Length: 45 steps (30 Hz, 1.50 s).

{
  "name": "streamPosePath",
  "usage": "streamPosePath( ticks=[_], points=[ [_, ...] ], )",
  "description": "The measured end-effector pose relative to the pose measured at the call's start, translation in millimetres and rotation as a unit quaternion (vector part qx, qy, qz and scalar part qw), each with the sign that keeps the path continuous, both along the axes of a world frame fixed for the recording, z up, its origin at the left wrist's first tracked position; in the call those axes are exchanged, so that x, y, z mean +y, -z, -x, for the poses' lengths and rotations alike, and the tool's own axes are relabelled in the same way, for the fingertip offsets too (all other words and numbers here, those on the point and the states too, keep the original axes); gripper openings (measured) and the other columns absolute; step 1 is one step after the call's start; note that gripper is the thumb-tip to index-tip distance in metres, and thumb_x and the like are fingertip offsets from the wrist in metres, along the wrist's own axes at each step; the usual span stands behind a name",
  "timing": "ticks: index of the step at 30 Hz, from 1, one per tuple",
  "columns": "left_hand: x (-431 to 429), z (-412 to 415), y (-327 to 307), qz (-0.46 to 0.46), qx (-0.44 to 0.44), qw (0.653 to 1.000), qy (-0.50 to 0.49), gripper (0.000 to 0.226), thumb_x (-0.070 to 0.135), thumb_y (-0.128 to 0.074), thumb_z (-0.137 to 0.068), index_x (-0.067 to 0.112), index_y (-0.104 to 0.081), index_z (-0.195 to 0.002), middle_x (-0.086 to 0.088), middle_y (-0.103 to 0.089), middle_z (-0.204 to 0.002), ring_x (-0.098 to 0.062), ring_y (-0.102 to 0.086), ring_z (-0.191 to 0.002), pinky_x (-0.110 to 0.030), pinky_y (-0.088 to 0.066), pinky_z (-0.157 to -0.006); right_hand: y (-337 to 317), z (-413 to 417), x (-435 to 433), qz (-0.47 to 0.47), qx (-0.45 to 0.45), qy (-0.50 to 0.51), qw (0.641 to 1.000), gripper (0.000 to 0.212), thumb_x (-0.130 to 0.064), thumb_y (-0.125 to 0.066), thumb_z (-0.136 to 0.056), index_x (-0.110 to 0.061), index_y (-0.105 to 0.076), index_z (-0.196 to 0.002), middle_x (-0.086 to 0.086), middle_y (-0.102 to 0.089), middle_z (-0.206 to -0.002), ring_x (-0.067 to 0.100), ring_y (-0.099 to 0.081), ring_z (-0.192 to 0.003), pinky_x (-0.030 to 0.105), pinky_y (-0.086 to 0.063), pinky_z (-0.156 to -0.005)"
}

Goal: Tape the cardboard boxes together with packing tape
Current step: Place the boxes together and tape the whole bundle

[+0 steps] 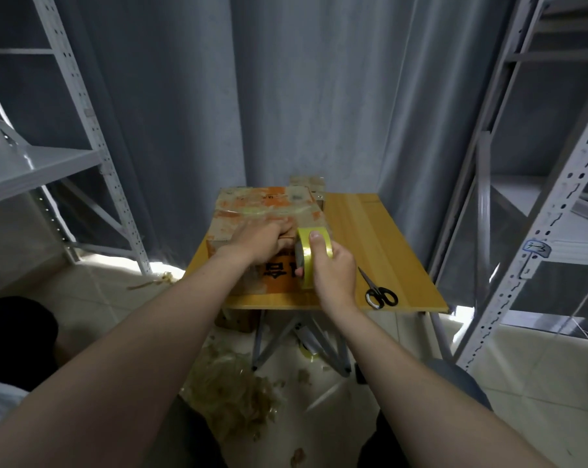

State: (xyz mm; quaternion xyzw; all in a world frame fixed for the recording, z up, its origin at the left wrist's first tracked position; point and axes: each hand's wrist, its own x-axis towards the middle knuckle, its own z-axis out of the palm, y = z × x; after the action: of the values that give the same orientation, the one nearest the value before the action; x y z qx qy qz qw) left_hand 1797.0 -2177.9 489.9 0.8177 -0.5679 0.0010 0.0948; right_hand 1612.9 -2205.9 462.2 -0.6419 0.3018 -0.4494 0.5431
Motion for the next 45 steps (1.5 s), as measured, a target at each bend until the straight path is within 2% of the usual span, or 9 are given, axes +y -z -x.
streamPosePath(
  ticks=[4, 16, 24, 29, 34, 37, 39, 42, 45],
  points=[
    [-1, -1, -1, -0.007, 0.019, 1.0, -0.006, 0.059, 0.053, -0.047, -0.105, 0.035, -0.035, -0.16, 0.009, -0.036, -0.166, -0.027, -0.035, -0.151, -0.053, -0.032, -0.12, 17, 6, 15, -0.018, 0.033, 0.023, 0.999, 0.043, -0.05, -0.054, -0.102, -0.021, -0.068, -0.074, -0.001, -0.073, -0.062, 0.014, -0.072, -0.053, 0.017, -0.044, -0.042],
    [0, -4, 0, -0.05, 0.007, 0.999, 0.003, 0.063, 0.049, -0.04, -0.109, 0.036, -0.017, -0.165, 0.011, -0.017, -0.172, -0.027, -0.015, -0.159, -0.06, -0.015, -0.126, 41, 9, 20, -0.079, 0.043, 0.02, 0.996, 0.041, -0.049, -0.056, -0.103, -0.017, -0.073, -0.084, 0.0, -0.075, -0.069, 0.016, -0.074, -0.058, 0.032, -0.056, -0.054],
    [6, -4, 8, -0.039, 0.003, 0.999, 0.003, 0.069, 0.061, -0.036, -0.104, 0.038, -0.011, -0.165, 0.013, -0.01, -0.173, -0.023, -0.005, -0.161, -0.058, 0.003, -0.125, 52, 7, 19, -0.067, 0.053, 0.028, 0.996, 0.041, -0.051, -0.056, -0.102, -0.02, -0.072, -0.08, -0.001, -0.074, -0.067, 0.013, -0.073, -0.056, 0.017, -0.045, -0.043],
    [11, 1, 8, -0.021, -0.001, 1.0, 0.005, 0.07, 0.072, -0.027, -0.102, 0.041, -0.015, -0.164, 0.015, -0.013, -0.172, -0.022, -0.008, -0.16, -0.058, 0.001, -0.126, 57, 4, 19, -0.053, 0.065, 0.037, 0.996, 0.043, -0.055, -0.055, -0.101, -0.022, -0.072, -0.08, -0.001, -0.074, -0.067, 0.012, -0.073, -0.058, 0.026, -0.05, -0.052],
    [11, 6, 11, -0.001, -0.02, 1.0, -0.01, 0.08, 0.083, -0.021, -0.095, 0.041, -0.021, -0.163, 0.016, -0.019, -0.171, -0.019, -0.013, -0.16, -0.06, -0.005, -0.125, 69, 2, 31, -0.102, 0.055, 0.048, 0.992, 0.043, -0.054, -0.055, -0.101, -0.019, -0.072, -0.082, 0.002, -0.074, -0.066, 0.016, -0.073, -0.054, 0.025, -0.051, -0.044],
    [9, 6, 12, 0.035, -0.016, 0.999, -0.012, 0.082, 0.085, -0.03, -0.091, 0.041, -0.031, -0.16, 0.017, -0.028, -0.168, -0.017, -0.019, -0.158, -0.058, -0.01, -0.125, 85, 4, 38, -0.121, 0.069, 0.05, 0.989, 0.044, -0.053, -0.055, -0.102, -0.017, -0.072, -0.085, -0.003, -0.074, -0.067, 0.014, -0.073, -0.054, 0.022, -0.051, -0.044],
    [12, 5, 15, 0.077, -0.005, 0.997, -0.001, 0.077, 0.081, -0.042, -0.091, 0.04, -0.042, -0.156, 0.017, -0.04, -0.163, -0.016, -0.03, -0.154, -0.053, -0.019, -0.124, 90, 0, 37, -0.152, 0.064, 0.033, 0.986, 0.042, -0.051, -0.056, -0.102, -0.016, -0.073, -0.087, -0.002, -0.076, -0.071, 0.017, -0.075, -0.058, 0.03, -0.058, -0.05],
    [18, 7, 22, 0.211, 0.052, 0.976, 0.012, 0.056, 0.063, -0.068, -0.089, 0.033, -0.067, -0.136, 0.013, -0.063, -0.137, -0.014, -0.048, -0.133, -0.044, -0.037, -0.113, 91, -7, 36, -0.2, 0.05, 0.005, 0.979, 0.037, -0.049, -0.059, -0.102, -0.015, -0.072, -0.094, 0.001, -0.077, -0.075, 0.023, -0.076, -0.062, 0.043, -0.064, -0.065],
    [25, 13, 32, 0.275, 0.053, 0.959, 0.031, 0.041, 0.045, -0.077, -0.09, 0.03, -0.072, -0.128, 0.012, -0.064, -0.122, -0.012, -0.047, -0.121, -0.043, -0.038, -0.109, 91, -9, 35, -0.217, 0.049, -0.008, 0.975, 0.032, -0.049, -0.059, -0.102, -0.02, -0.07, -0.099, 0.0, -0.078, -0.075, 0.022, -0.077, -0.064, 0.039, -0.063, -0.065]
  ],
)
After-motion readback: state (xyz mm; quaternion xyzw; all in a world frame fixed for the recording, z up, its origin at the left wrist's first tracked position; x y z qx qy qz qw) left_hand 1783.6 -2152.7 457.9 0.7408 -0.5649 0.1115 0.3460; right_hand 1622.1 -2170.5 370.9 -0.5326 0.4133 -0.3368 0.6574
